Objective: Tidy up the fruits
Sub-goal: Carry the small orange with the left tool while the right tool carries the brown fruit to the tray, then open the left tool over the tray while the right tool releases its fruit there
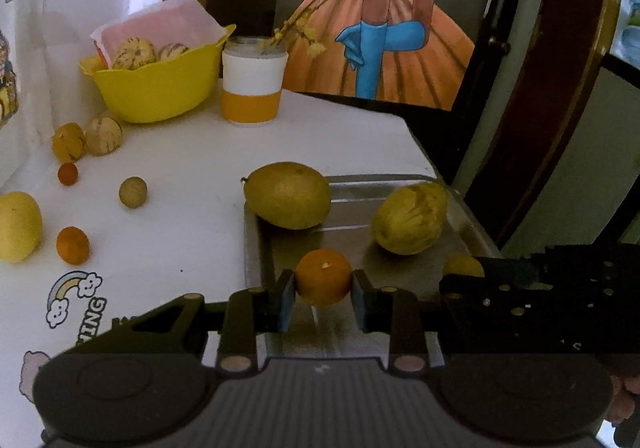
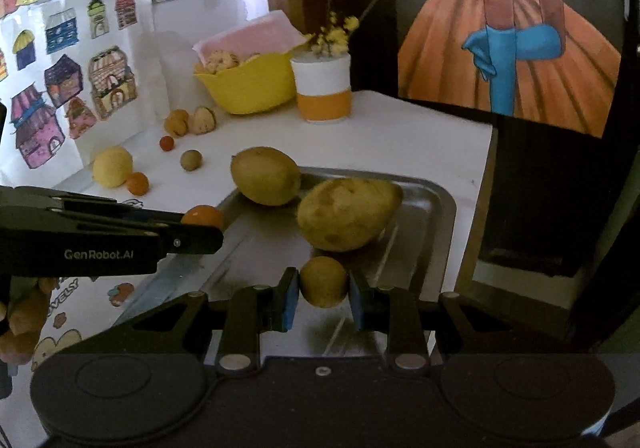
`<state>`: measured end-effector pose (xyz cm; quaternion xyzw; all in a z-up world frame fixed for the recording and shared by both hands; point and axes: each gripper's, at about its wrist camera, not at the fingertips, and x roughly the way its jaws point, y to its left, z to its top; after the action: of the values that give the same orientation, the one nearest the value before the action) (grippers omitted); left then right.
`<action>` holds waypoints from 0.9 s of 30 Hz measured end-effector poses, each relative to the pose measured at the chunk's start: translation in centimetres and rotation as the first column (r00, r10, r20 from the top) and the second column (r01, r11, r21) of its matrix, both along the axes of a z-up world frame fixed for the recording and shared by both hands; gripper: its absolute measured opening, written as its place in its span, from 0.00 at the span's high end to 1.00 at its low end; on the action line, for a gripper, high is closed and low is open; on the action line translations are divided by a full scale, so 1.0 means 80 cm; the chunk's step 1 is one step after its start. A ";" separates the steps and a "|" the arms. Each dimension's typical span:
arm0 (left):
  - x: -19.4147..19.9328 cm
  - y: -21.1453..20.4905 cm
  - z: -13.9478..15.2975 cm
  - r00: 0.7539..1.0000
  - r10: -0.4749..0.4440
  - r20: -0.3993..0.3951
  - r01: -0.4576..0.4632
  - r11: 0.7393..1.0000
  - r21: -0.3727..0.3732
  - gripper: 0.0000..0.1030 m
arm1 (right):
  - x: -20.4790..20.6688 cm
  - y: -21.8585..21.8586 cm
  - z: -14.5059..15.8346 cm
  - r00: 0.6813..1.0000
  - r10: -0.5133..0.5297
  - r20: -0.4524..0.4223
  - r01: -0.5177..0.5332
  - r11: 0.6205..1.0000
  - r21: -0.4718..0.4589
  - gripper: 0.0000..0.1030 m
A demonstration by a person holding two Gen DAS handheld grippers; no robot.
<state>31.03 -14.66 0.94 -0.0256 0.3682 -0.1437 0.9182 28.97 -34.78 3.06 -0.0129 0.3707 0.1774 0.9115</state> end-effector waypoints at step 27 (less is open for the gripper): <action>0.003 0.003 0.002 0.999 0.020 -0.025 -0.021 0.999 -0.042 0.34 | -0.003 0.001 -0.001 0.999 0.011 0.032 -0.010 1.000 -0.015 0.51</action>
<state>31.28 -14.40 1.06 -0.0506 0.3759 -0.1415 0.9144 28.77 -34.69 2.94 -0.0246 0.3574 0.1793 0.9163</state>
